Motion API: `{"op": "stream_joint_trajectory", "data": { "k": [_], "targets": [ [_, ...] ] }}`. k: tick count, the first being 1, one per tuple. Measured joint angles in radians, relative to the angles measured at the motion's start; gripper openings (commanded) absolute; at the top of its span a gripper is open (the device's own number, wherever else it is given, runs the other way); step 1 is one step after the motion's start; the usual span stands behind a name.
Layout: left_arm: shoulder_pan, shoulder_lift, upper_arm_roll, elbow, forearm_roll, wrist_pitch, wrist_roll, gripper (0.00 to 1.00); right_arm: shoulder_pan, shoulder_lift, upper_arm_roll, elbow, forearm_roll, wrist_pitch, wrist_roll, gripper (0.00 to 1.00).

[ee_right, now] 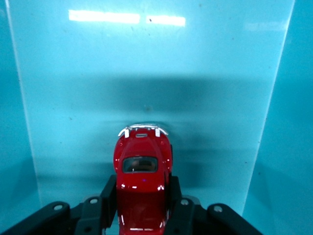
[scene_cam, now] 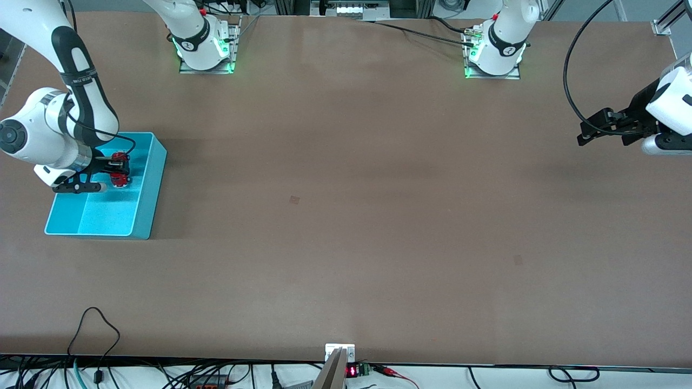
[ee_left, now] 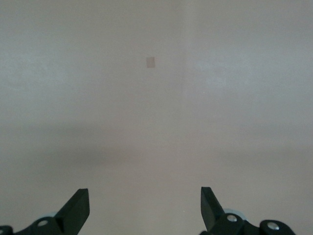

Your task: Wind red beetle toy and store in blue box

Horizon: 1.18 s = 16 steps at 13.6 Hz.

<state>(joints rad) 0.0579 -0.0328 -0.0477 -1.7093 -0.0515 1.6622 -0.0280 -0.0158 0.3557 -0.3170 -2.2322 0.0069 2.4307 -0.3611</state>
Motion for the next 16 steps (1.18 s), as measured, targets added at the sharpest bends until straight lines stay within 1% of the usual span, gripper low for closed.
{"op": "stream_joint_trajectory", "data": {
  "k": [1,2,3,4,7,8,9,10,14,16],
  "targets": [
    [0.0,0.0,-0.001,0.0,0.0,0.0,0.0,1.0,-0.004,0.002,-0.002,-0.007,0.0,0.009,0.001,0.44],
    [0.0,0.0,-0.001,0.0,0.0,0.0,0.0,1.0,-0.009,0.004,-0.002,-0.012,0.0,0.014,0.001,0.64],
    [0.0,0.0,-0.001,0.0,0.0,0.0,0.0,1.0,-0.012,0.005,-0.002,-0.013,0.0,0.014,0.001,0.76],
    [0.0,0.0,-0.001,0.0,0.0,0.0,0.0,1.0,-0.012,0.004,-0.002,-0.013,0.0,0.014,0.001,1.0],
    [0.001,0.0,0.001,0.001,0.0,-0.003,0.0,1.0,-0.01,-0.01,-0.002,0.005,0.0,0.011,0.001,1.0],
    [0.001,0.0,0.001,0.002,0.0,-0.007,0.0,1.0,-0.009,-0.022,-0.001,0.026,0.0,-0.01,0.001,1.0],
    [0.001,0.0,0.001,0.003,0.0,-0.01,0.0,1.0,-0.007,-0.036,0.0,0.062,0.0,-0.058,0.001,1.0],
    [0.001,0.0,0.001,0.004,0.0,-0.013,0.0,1.0,-0.007,-0.051,0.003,0.114,0.0,-0.132,0.001,1.0],
    [0.001,-0.001,0.001,0.011,0.0,-0.043,0.0,1.0,-0.005,-0.125,0.014,0.395,0.0,-0.509,0.001,1.0],
    [0.001,-0.001,0.001,0.012,0.0,-0.051,0.0,1.0,-0.006,-0.171,0.032,0.501,0.0,-0.628,0.001,1.0]
  ]
}}
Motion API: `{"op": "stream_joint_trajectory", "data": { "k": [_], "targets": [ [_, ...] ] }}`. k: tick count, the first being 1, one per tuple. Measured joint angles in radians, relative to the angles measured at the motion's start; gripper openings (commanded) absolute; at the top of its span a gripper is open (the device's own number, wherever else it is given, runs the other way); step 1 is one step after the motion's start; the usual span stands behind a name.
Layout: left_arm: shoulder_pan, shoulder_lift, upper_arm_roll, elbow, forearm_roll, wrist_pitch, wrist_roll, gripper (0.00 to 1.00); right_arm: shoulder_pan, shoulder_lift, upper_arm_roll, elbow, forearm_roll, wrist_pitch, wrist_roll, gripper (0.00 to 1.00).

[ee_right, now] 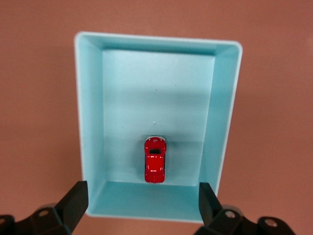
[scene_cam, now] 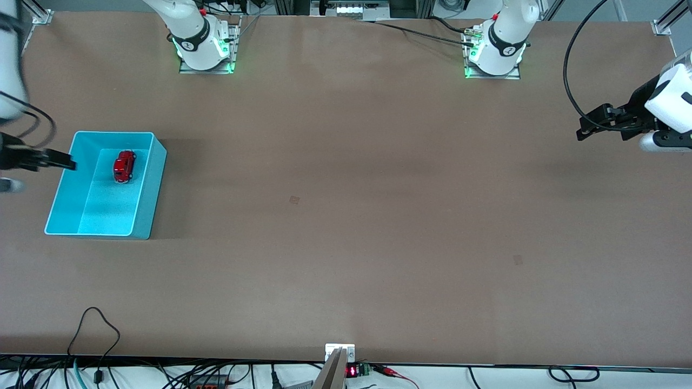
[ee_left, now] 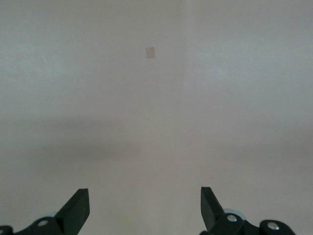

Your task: Wind red beetle toy and store in blue box

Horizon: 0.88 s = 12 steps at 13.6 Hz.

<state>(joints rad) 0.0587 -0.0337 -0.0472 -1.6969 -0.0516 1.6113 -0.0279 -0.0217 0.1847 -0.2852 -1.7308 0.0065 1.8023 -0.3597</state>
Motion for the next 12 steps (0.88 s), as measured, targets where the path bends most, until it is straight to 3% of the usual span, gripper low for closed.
{"op": "stream_joint_trajectory", "data": {
  "k": [7,9,12],
  "targets": [
    [-0.003,0.0,-0.004,0.006,0.0,-0.001,0.0,1.0,-0.013,-0.12,0.17,0.231,-0.014,-0.36,0.168,1.0],
    [-0.003,0.0,-0.004,0.007,0.0,-0.001,0.0,1.0,-0.02,-0.131,0.208,0.239,-0.034,-0.378,0.195,1.0],
    [-0.003,0.0,-0.009,0.007,0.0,-0.002,0.001,1.0,-0.031,-0.124,0.212,0.239,-0.036,-0.378,0.198,1.0]
  ]
}}
